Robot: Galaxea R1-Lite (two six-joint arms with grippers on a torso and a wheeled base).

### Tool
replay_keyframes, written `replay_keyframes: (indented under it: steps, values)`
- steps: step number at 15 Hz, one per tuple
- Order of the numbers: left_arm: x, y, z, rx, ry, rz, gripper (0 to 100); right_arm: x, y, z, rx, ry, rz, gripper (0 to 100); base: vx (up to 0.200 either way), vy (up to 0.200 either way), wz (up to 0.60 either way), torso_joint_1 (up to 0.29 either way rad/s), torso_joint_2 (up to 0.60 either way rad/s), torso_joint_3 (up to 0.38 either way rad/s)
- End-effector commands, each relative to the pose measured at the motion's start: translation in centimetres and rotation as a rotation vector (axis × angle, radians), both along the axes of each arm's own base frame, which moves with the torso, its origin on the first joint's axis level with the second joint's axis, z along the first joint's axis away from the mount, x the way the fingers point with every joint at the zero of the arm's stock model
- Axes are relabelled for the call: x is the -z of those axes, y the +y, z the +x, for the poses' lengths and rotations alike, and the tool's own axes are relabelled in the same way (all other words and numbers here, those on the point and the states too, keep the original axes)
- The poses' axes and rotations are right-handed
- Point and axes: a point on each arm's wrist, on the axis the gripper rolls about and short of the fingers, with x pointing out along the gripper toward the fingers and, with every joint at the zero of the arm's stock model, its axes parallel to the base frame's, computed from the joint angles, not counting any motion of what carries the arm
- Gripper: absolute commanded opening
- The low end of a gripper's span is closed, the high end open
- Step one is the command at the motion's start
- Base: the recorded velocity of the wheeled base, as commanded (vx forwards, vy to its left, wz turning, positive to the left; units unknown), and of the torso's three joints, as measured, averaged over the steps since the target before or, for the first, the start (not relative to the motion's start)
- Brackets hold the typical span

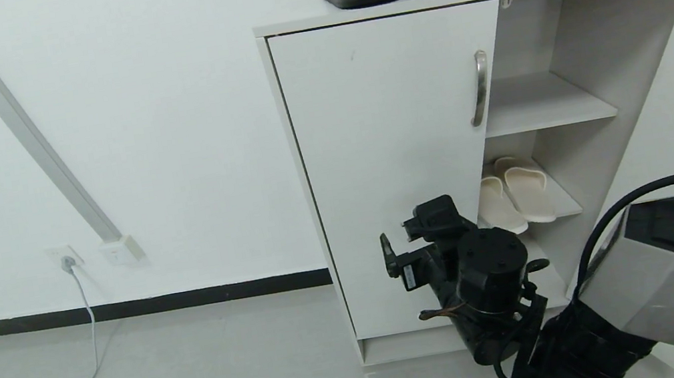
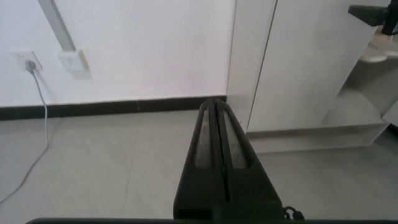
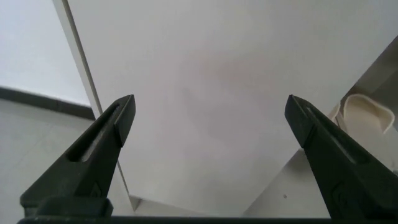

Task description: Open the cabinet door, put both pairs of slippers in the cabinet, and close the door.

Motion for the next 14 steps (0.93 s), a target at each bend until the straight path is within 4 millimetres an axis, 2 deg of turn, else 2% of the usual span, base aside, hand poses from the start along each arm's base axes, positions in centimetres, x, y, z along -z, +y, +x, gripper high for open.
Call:
replay_keyframes:
  steps: [1, 6, 14]
  values:
    - [-0.03, 0.0, 0.01, 0.0, 0.0, 0.0, 0, -0.17, -0.03, -0.04, 0.0, -0.007, 0.004, 100, 0.0, 0.0, 0.0, 0.051, -0.35, -0.369]
    - [-0.03, 0.0, 0.01, 0.0, 0.0, 0.0, 0, -0.17, -0.03, -0.04, 0.002, -0.008, -0.002, 100, 0.0, 0.0, 0.0, 0.081, -0.52, -0.357]
    - [-0.03, 0.0, 0.01, 0.0, 0.0, 0.0, 0, -0.17, -0.07, -0.08, 0.002, -0.007, -0.003, 100, 0.0, 0.0, 0.0, 0.149, -0.47, -0.323]
